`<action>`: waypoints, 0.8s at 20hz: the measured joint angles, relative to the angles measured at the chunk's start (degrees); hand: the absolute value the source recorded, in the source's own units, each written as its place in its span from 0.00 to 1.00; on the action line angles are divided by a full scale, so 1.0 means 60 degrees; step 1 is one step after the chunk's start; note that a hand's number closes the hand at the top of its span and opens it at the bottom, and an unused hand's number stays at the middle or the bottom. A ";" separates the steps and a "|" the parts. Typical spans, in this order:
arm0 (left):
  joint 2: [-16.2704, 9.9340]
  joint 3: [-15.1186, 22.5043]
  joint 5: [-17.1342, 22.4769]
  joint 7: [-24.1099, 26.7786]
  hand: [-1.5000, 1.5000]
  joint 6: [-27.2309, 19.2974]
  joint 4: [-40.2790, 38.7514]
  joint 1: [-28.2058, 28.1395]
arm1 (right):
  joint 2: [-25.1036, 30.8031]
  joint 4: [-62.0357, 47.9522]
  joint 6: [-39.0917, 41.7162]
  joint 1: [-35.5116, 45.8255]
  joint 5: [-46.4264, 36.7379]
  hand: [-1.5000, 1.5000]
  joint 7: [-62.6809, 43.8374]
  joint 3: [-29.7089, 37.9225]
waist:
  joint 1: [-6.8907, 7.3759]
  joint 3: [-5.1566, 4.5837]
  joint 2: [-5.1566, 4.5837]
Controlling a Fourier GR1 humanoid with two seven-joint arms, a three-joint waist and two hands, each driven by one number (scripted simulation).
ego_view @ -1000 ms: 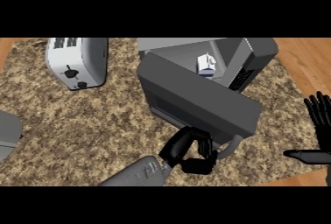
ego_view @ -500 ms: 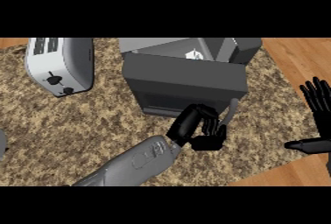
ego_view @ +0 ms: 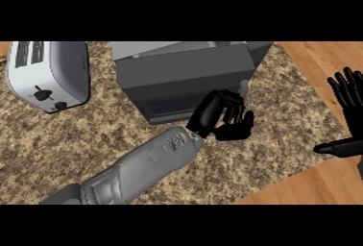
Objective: Pick up the milk, place it into the microwave and close the microwave
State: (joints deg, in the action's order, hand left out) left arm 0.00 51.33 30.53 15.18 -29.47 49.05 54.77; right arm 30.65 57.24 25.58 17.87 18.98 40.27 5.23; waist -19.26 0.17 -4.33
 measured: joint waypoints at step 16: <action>-0.0210 -0.0525 0.1049 0.0204 1.00 -0.0506 -0.0905 0.1022 | 0.0231 0.0891 0.0966 0.0812 0.0906 0.00 -0.1108 -0.0529 | -0.0584 0.0028 -0.0253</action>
State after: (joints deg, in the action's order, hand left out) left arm -1.26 48.18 36.82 16.40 -32.51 43.62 60.90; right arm 32.04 62.58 31.37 22.74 24.42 33.62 2.05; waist -22.76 0.34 -5.84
